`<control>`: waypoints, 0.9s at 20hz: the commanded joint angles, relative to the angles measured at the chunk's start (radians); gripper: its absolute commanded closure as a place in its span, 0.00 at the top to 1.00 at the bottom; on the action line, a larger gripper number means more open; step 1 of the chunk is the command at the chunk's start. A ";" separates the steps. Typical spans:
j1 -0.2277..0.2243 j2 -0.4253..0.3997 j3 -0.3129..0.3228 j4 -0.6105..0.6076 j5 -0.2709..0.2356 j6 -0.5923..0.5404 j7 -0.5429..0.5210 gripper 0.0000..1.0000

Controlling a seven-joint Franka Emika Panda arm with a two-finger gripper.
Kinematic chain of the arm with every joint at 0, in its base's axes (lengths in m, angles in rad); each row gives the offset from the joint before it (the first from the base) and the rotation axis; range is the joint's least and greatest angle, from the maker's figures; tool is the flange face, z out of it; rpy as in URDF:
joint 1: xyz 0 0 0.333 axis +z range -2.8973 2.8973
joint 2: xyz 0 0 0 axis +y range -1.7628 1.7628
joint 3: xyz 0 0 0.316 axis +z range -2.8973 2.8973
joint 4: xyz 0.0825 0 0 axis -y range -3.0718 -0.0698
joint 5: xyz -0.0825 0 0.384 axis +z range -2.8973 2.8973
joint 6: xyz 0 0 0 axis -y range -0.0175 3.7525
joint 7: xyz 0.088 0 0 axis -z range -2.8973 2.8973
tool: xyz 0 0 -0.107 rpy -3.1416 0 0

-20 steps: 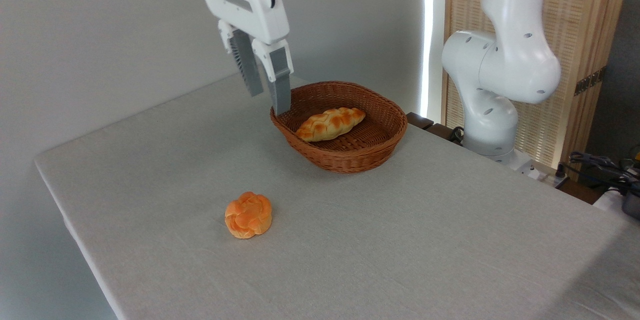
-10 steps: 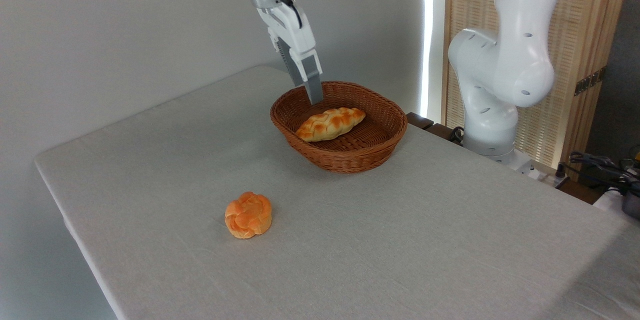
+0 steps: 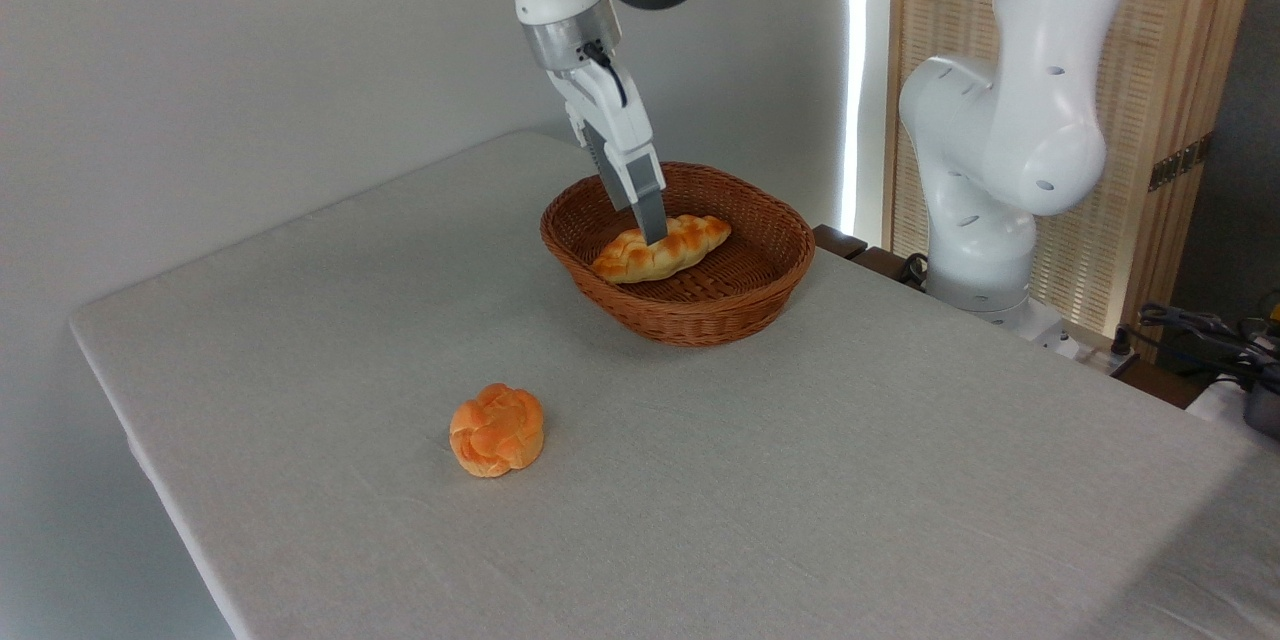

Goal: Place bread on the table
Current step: 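Lower the gripper onto the braided roll and close on it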

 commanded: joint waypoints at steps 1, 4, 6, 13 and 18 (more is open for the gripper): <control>-0.010 0.042 -0.040 0.001 -0.004 0.036 -0.021 1.00; -0.011 0.073 -0.095 -0.005 -0.010 0.039 -0.026 1.00; -0.008 0.079 -0.101 -0.020 -0.001 0.035 -0.026 1.00; 0.000 0.072 -0.135 -0.020 0.088 0.021 -0.084 1.00; 0.000 0.082 -0.158 -0.022 0.088 0.030 -0.092 0.87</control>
